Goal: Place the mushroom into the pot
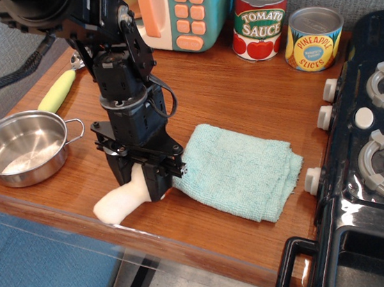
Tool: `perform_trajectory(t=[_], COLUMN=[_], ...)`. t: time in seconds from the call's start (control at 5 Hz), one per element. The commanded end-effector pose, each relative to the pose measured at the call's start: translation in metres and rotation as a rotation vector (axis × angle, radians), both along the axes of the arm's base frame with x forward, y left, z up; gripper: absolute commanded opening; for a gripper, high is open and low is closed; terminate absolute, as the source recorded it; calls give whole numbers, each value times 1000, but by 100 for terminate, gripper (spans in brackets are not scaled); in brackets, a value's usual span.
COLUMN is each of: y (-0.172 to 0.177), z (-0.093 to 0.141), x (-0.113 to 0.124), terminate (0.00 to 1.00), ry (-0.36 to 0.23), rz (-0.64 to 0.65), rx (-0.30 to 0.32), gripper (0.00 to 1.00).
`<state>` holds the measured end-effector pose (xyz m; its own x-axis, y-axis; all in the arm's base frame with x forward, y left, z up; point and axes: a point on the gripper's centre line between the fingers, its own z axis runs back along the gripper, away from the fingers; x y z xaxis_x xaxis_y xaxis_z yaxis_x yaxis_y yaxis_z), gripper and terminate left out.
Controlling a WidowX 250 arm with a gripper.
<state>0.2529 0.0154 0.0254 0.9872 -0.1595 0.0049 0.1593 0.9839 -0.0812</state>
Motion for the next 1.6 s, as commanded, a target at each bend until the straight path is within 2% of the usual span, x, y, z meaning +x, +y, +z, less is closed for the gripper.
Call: perform_trajectory(t=[0.0, 0.2, 0.6, 0.8, 1.0, 1.2, 1.4], y=[20, 47, 92, 113, 131, 136, 135], z=[49, 65, 73, 73, 69, 69, 69], x=[5, 6, 22, 26, 21, 14, 12], terminate=[0, 0, 0, 0, 0, 0, 0], ry=[-133, -181, -203, -205, -175, -171, -162], rz=[70, 159, 302, 369, 441, 483, 491], rx=[39, 62, 78, 75, 77, 91, 97], gripper=[0, 0, 0, 0, 0, 0, 100])
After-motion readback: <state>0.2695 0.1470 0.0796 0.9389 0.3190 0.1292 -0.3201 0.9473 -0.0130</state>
